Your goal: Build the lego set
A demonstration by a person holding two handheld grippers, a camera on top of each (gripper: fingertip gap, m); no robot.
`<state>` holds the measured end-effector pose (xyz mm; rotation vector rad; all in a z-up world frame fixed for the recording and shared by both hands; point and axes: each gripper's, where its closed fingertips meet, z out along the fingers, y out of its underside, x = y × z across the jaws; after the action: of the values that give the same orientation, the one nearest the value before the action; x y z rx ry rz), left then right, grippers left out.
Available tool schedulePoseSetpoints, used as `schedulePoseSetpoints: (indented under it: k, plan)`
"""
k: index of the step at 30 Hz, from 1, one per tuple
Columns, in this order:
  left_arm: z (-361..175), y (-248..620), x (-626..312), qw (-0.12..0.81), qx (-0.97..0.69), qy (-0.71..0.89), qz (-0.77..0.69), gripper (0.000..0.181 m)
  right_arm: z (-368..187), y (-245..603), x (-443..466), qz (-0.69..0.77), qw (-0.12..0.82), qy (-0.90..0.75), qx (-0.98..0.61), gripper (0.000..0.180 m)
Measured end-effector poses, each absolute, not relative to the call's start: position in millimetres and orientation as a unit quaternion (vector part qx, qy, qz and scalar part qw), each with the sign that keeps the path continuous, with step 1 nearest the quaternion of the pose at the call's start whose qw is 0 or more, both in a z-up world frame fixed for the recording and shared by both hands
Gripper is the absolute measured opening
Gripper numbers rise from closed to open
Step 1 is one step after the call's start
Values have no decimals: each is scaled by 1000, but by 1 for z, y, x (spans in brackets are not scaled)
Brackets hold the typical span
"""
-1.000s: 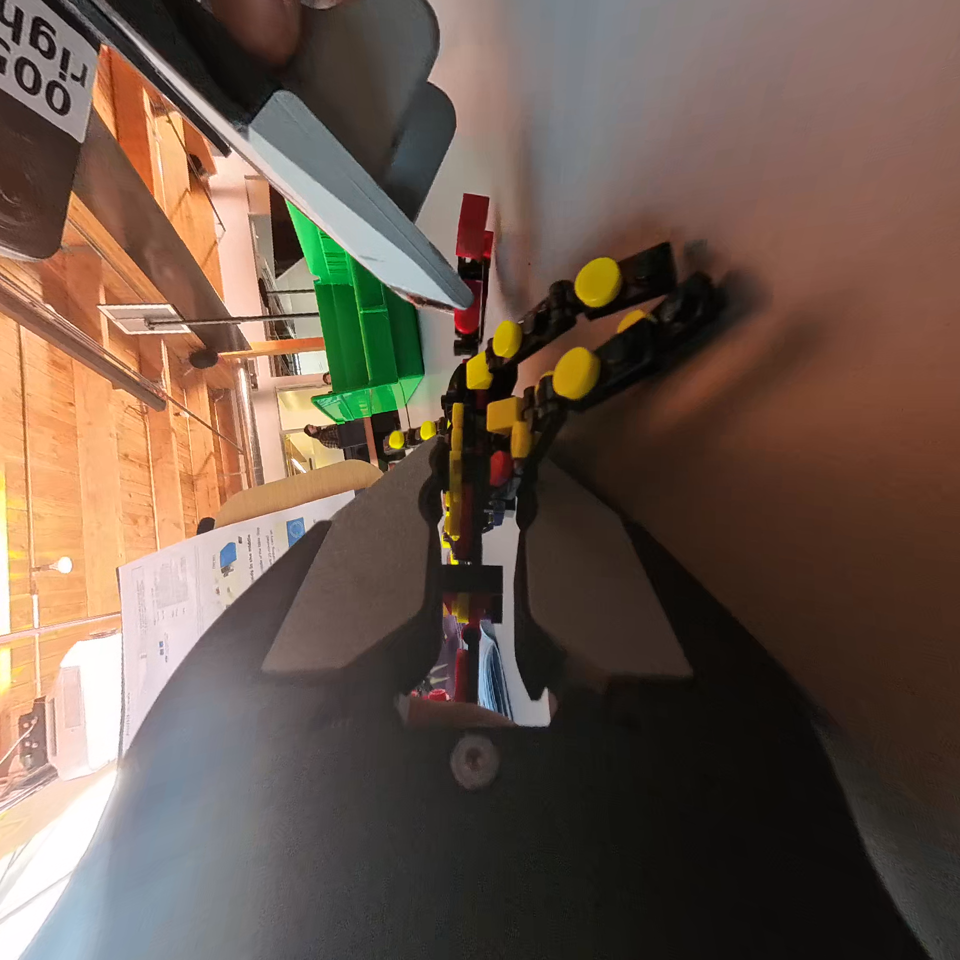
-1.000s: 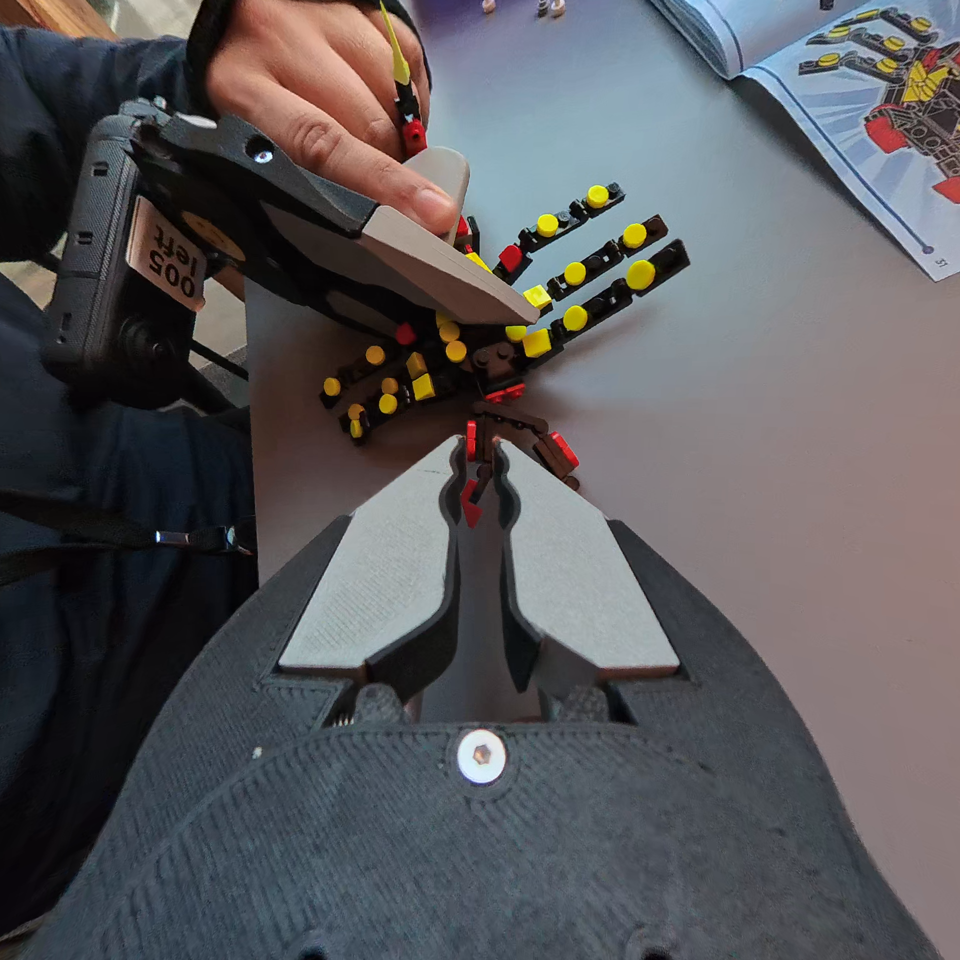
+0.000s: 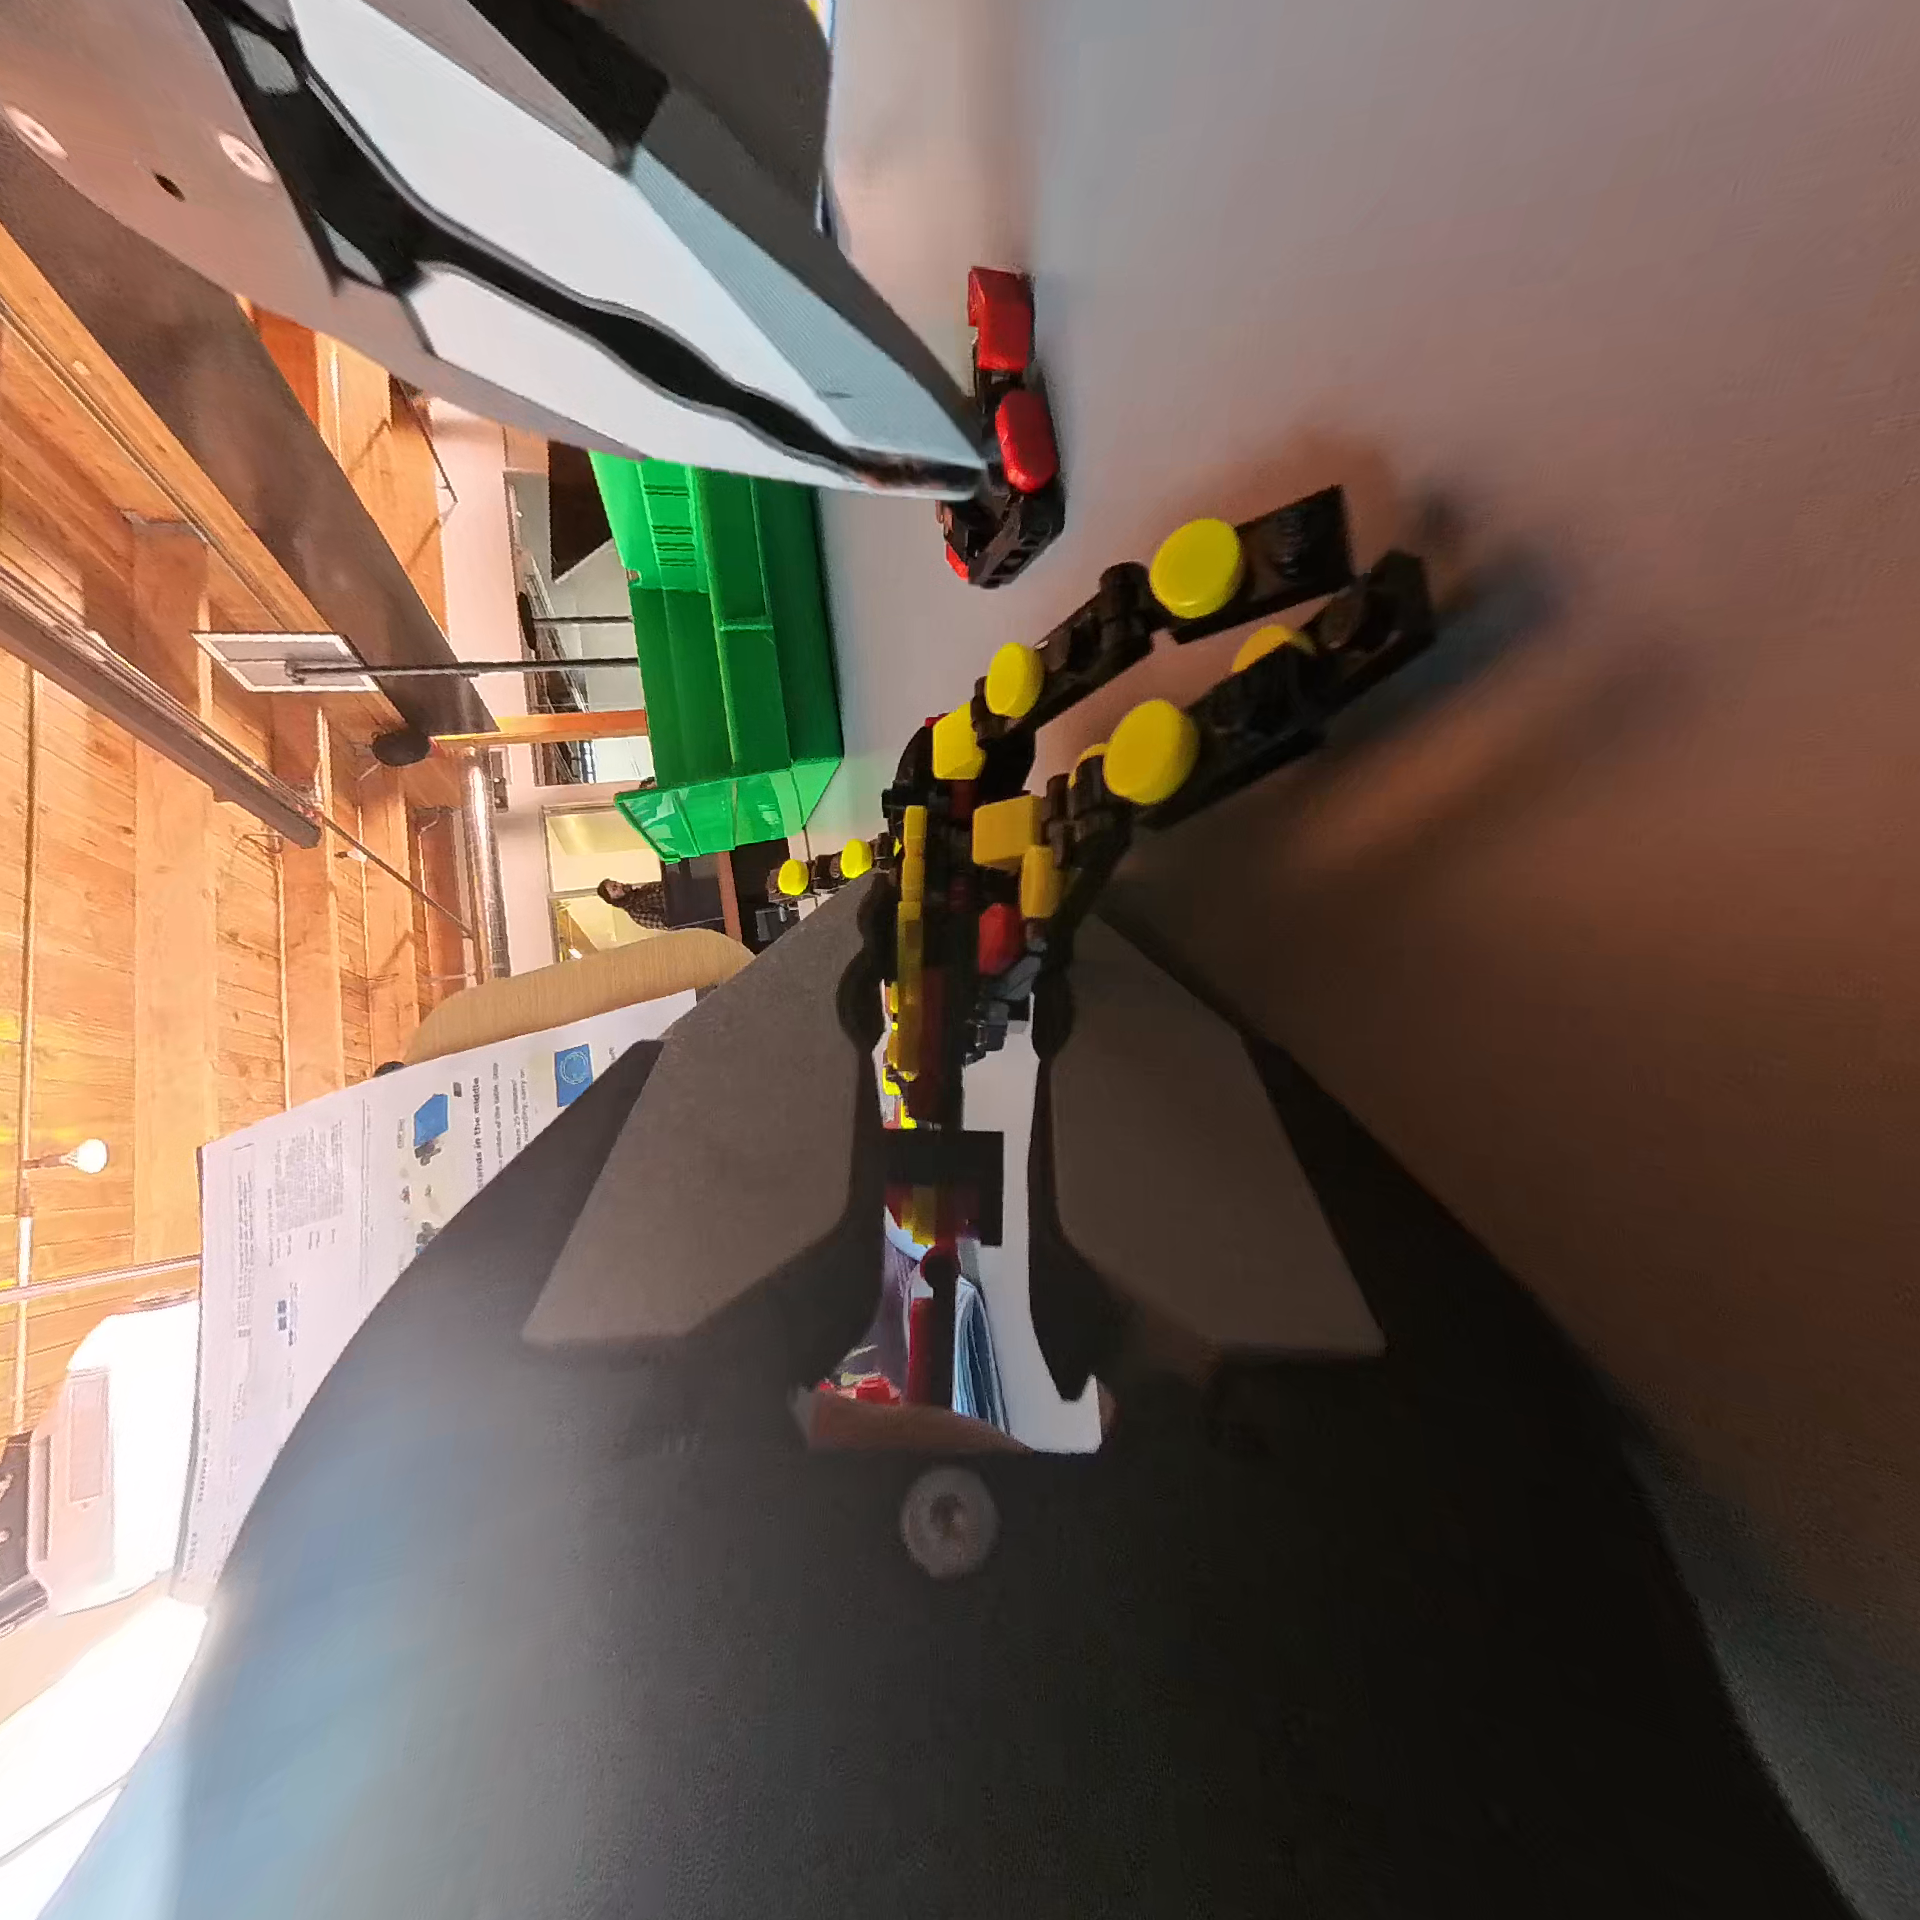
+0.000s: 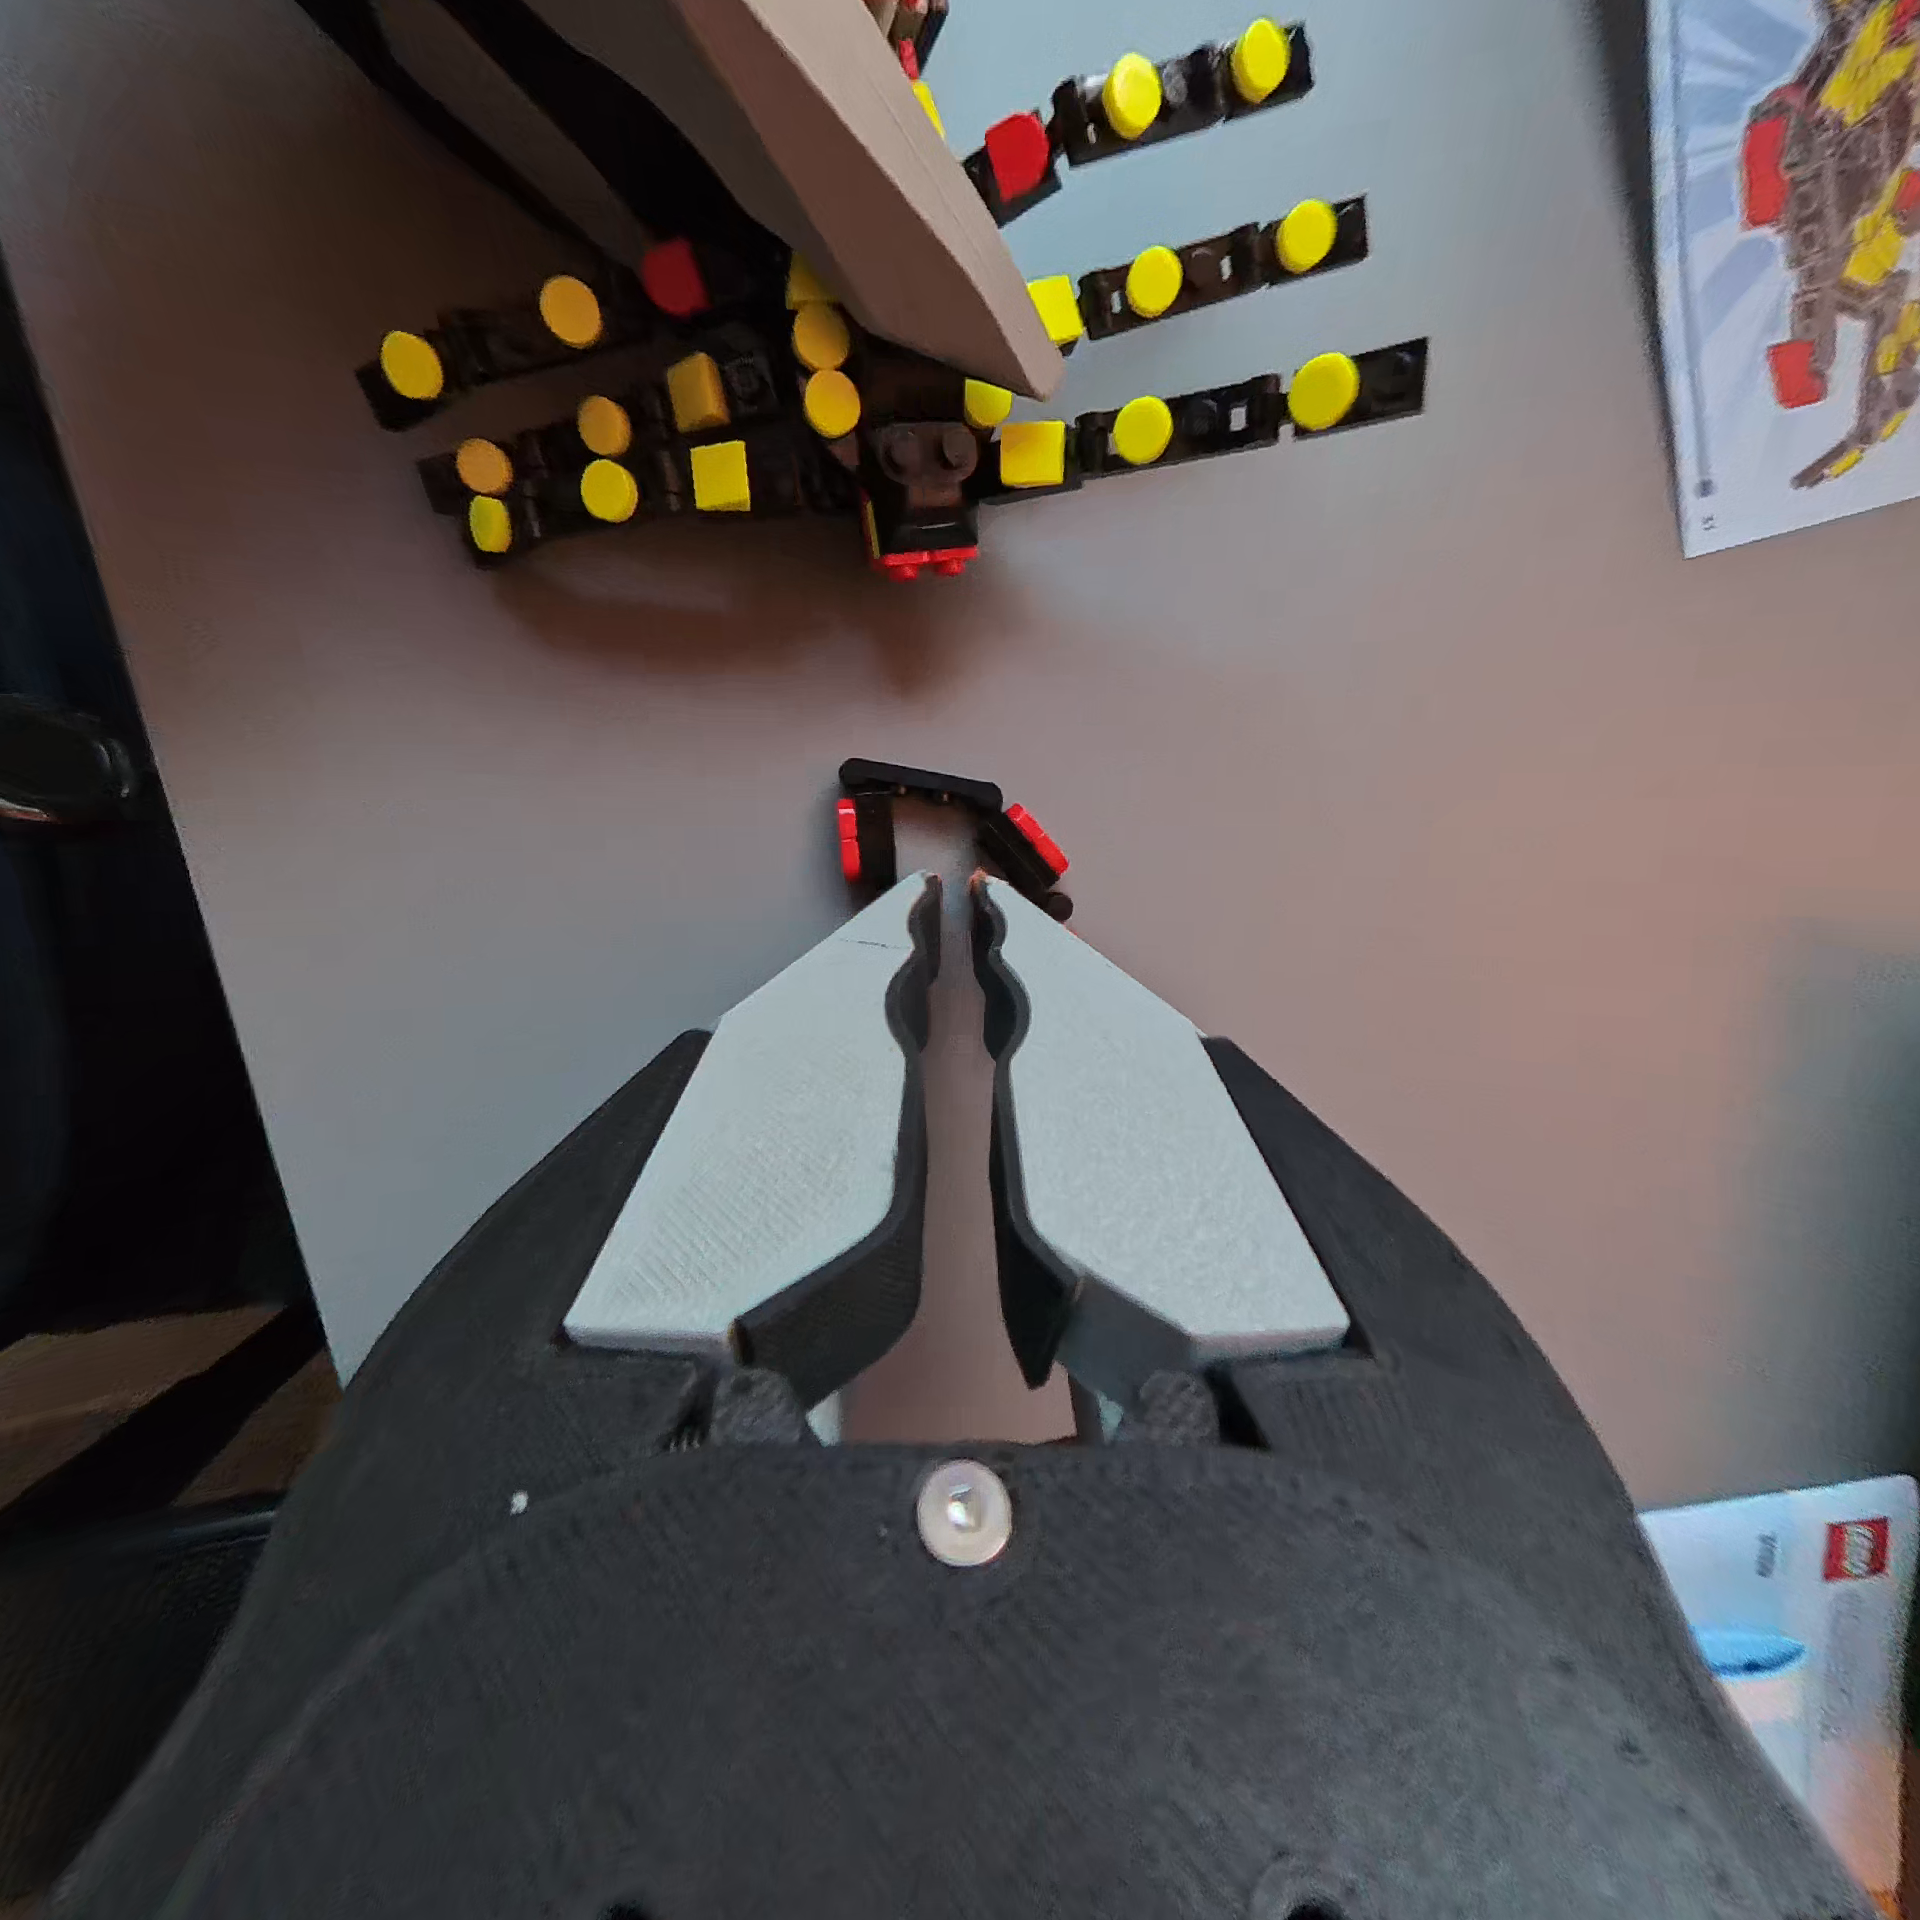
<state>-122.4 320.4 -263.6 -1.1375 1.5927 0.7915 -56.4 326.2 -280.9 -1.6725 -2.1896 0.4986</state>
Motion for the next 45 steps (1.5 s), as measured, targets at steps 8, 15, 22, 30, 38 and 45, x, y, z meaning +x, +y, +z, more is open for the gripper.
schedulePoseSetpoints:
  k: [8,15,22,30,38,45]
  plan:
    - [-264,319,-120,493,-469,657,324,23,-282,323,-65,181,173,-769,-588,7]
    - [-264,317,-114,496,-471,657,316,21,-281,320,-74,172,199,-779,-570,8]
    - [-264,318,-112,488,-464,661,332,22,-281,313,-80,183,168,-780,-574,37]
    - [-264,315,-128,478,-469,668,324,22,-274,318,-77,179,173,-768,-590,48]
    - [-265,317,-135,480,-495,663,292,22,-265,337,-84,160,208,-792,-552,43]
    - [-265,317,-135,481,-502,663,277,22,-281,335,-95,149,172,-866,-445,9]
